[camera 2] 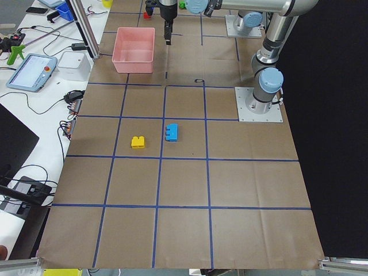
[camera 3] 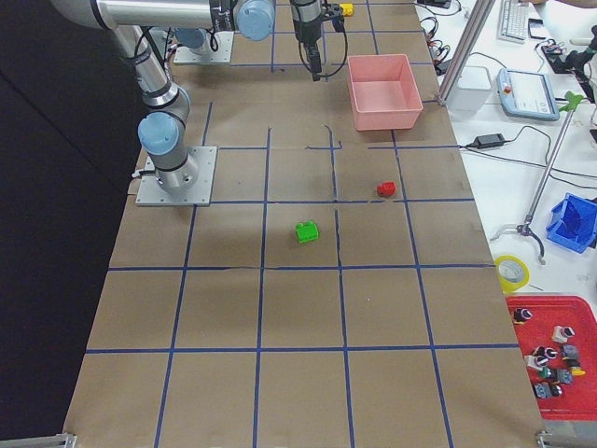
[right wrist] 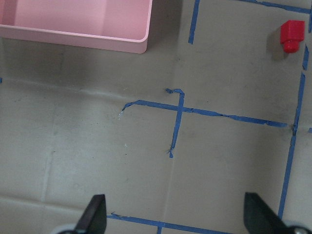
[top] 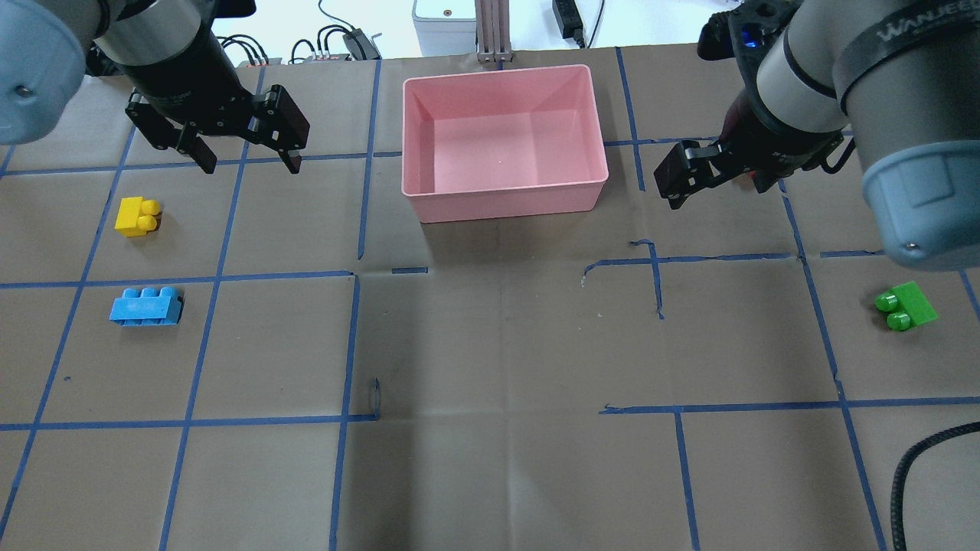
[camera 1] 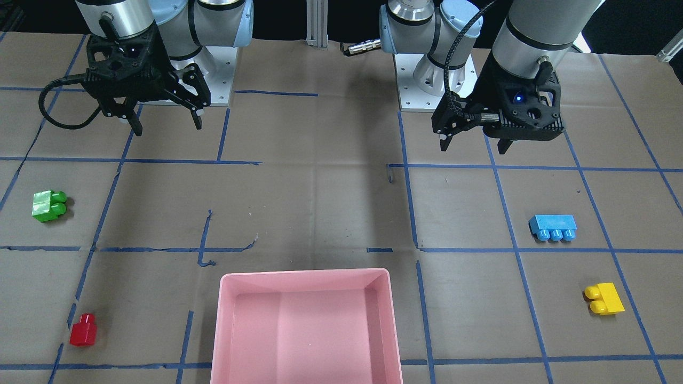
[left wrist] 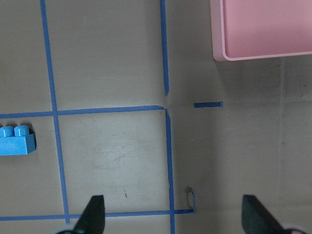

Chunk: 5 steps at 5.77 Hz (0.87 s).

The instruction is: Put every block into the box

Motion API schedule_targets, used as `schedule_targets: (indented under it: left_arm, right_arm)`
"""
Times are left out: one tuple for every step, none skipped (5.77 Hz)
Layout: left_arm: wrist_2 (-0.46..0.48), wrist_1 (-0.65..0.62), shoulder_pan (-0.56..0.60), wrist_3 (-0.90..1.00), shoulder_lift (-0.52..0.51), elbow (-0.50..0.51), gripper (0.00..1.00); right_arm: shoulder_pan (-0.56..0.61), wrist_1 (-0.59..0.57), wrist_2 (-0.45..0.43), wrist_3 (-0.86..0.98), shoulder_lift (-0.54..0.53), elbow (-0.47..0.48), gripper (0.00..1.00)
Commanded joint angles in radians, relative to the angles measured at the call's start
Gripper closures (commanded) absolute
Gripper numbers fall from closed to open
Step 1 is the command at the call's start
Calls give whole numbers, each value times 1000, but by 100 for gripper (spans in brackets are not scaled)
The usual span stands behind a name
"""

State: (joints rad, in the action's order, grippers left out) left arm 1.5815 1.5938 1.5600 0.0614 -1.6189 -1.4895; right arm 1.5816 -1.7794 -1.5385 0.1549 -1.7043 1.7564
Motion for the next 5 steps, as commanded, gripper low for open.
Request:
schedule_targets:
  left_arm:
    - [0, 0, 0, 0, 8, 0, 1]
    - [0, 2, 0, 0, 13, -8, 1]
    - [0, 2, -2, 0, 17, -11, 1]
    - [0, 5, -2, 0, 20, -9, 1]
    - [-2, 5, -2, 0, 22, -12, 1]
  right_arm:
    - [0, 0, 0, 0, 0, 2, 0]
    - [0, 0, 1, 2, 0, 2, 0]
    - [0, 0, 1, 2, 0, 2, 0]
    - [0, 0, 1, 2, 0, 2, 0]
    - [0, 0, -2, 3, -2, 2, 0]
